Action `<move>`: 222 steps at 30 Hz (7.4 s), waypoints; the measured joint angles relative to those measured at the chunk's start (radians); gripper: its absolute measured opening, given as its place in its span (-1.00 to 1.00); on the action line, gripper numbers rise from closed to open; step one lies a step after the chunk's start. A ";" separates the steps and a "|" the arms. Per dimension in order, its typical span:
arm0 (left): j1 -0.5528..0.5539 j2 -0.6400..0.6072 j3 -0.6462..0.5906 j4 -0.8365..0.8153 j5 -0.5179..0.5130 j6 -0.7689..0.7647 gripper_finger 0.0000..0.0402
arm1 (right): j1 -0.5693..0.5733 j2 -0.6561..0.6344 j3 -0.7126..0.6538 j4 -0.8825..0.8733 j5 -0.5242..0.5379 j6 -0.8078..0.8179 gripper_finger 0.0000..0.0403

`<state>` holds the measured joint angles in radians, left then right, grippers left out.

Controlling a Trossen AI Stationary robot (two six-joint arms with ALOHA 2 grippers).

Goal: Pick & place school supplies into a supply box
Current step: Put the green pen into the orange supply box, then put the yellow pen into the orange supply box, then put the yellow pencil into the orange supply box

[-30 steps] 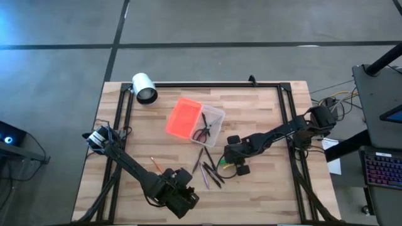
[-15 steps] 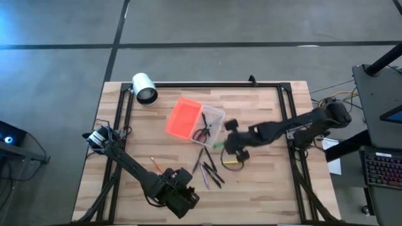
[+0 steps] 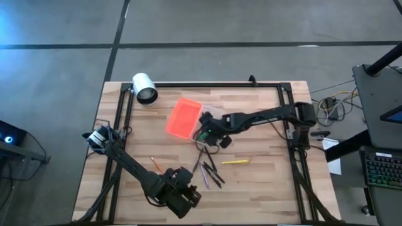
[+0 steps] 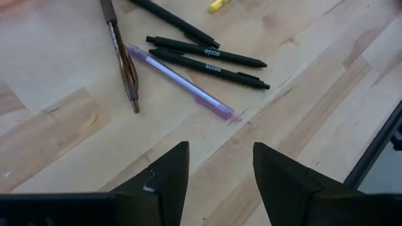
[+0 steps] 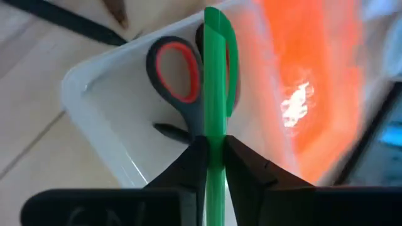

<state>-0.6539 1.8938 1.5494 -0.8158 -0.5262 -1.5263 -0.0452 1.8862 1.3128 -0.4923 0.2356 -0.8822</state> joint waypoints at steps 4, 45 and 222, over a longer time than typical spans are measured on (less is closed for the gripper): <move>0.000 0.000 0.000 0.005 0.000 -0.021 -0.21 | -0.018 0.045 0.046 0.005 0.044 0.119 -0.61; 0.004 0.000 0.000 -0.012 -0.070 0.059 -0.21 | 0.302 -0.156 -0.440 0.034 -0.206 1.070 -0.11; -0.149 -0.146 -0.396 0.156 -0.138 -0.695 -0.30 | 0.246 0.283 0.205 0.091 -0.185 1.113 -0.96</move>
<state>-0.8032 1.7477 1.1534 -0.6594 -0.6647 -2.2212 0.2008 2.1689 1.5177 -0.4014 0.0502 0.2310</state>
